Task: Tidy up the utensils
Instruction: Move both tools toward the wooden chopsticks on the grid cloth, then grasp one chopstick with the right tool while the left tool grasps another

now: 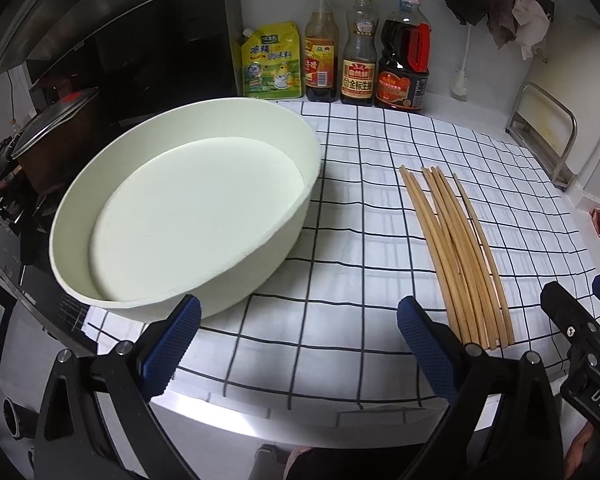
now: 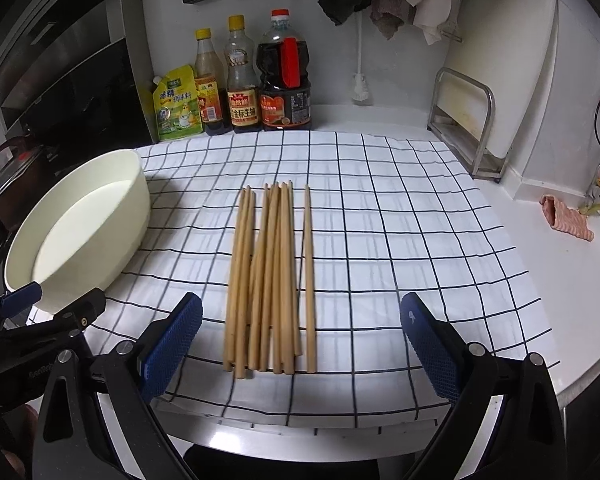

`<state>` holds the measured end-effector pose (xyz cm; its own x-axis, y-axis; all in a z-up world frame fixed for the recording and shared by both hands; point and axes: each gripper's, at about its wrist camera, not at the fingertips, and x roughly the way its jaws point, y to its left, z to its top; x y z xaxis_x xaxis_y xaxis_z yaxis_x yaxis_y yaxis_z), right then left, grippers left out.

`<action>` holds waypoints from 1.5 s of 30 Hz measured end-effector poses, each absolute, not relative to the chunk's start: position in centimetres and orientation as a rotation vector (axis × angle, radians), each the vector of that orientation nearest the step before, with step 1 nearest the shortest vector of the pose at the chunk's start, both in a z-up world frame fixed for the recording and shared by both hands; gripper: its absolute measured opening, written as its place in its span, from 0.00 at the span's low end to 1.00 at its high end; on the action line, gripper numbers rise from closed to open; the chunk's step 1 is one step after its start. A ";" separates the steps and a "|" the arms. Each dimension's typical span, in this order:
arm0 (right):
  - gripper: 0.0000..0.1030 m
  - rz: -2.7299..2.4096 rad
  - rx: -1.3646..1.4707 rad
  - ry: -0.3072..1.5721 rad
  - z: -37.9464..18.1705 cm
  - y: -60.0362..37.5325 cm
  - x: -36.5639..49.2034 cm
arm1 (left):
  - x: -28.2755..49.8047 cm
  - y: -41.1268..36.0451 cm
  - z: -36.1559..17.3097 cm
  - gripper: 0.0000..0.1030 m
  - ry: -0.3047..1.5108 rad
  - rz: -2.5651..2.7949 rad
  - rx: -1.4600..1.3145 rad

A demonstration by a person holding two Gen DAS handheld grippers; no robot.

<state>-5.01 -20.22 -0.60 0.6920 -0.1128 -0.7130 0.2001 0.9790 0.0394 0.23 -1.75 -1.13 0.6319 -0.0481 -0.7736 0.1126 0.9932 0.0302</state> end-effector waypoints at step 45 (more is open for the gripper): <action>0.92 -0.188 0.080 1.004 -8.8 -28.2 3.8 | 6.7 -9.9 -7.0 0.94 0.999 -0.089 0.073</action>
<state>3.78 -28.22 -8.78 0.5225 -0.1197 -0.8442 0.1936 0.9809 -0.0193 6.68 -9.92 -7.05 0.5378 -0.0415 -0.8420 0.1082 0.9939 0.0201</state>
